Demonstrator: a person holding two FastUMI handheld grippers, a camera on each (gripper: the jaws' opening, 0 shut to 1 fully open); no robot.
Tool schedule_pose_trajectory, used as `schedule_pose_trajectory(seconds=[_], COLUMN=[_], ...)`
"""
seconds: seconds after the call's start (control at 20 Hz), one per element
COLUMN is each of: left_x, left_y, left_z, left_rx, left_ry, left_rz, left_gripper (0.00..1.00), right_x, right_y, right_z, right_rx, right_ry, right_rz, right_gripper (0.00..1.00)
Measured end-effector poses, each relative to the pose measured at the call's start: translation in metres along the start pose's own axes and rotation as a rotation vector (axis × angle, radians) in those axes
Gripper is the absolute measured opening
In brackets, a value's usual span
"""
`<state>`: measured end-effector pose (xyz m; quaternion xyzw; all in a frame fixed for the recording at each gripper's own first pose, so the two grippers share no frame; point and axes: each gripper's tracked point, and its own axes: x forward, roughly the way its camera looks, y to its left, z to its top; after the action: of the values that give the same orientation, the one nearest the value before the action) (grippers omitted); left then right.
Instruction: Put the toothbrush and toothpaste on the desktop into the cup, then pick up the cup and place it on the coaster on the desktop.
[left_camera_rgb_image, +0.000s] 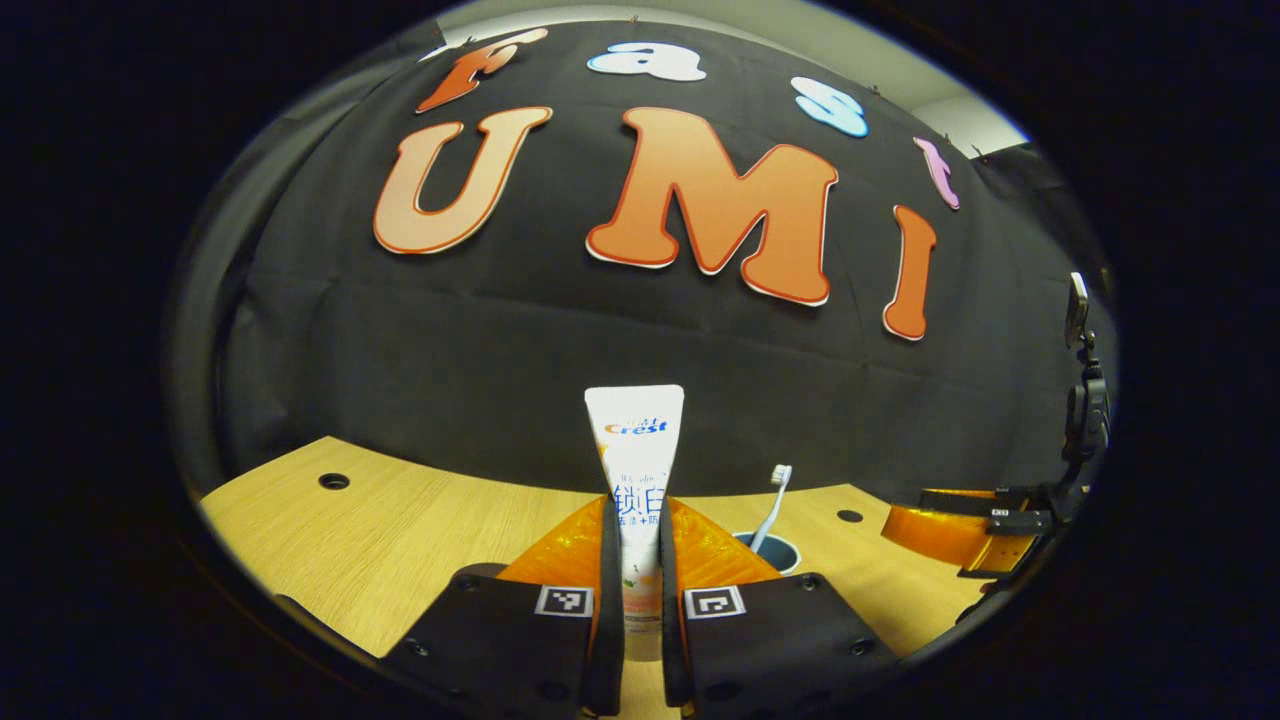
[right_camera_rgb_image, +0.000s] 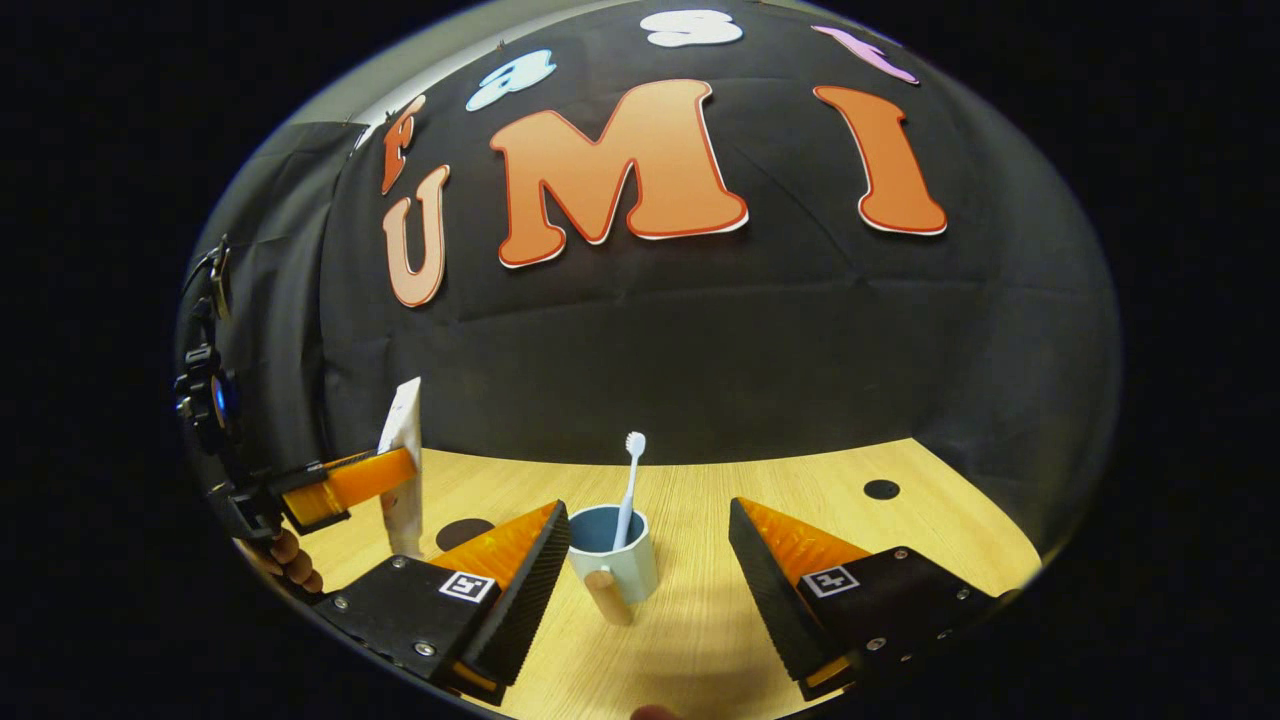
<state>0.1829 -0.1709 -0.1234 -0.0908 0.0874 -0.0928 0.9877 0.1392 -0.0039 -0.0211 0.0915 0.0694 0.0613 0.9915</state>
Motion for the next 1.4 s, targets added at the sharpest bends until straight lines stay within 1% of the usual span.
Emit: schedule_pose_trajectory(seconds=[0.3, 0.5, 0.65, 0.85, 1.0, 1.15, 1.4], left_x=[0.033, 0.055, 0.071, 0.087, 0.095, 0.101, 0.113], left_y=[-0.042, -0.062, -0.075, -0.084, -0.091, -0.099, -0.105], left_z=[0.01, 0.002, -0.003, -0.011, -0.016, -0.02, -0.042], left_rx=[-0.034, -0.028, -0.017, -0.028, -0.022, -0.028, -0.021], left_ry=[-0.083, -0.094, -0.107, -0.121, -0.123, -0.121, -0.086], left_rz=[-0.072, -0.098, -0.102, -0.096, -0.092, -0.1, -0.084], left_gripper=[0.19, 0.19, 0.19, 0.19, 0.19, 0.19, 0.19], right_x=[-0.021, -0.029, -0.036, -0.044, -0.051, -0.053, -0.054], right_y=[-0.026, -0.06, -0.078, -0.09, -0.101, -0.098, -0.095], right_z=[0.0, -0.004, -0.006, -0.009, -0.01, -0.007, -0.01], right_rx=[-0.018, -0.018, 0.007, 0.024, -0.004, -0.017, -0.052], right_ry=[-0.022, -0.035, -0.035, -0.047, -0.049, -0.066, -0.07], right_rz=[-0.021, -0.074, -0.09, -0.086, -0.115, -0.102, -0.094], right_gripper=[0.96, 0.96, 0.96, 0.96, 0.95, 0.95, 0.95])
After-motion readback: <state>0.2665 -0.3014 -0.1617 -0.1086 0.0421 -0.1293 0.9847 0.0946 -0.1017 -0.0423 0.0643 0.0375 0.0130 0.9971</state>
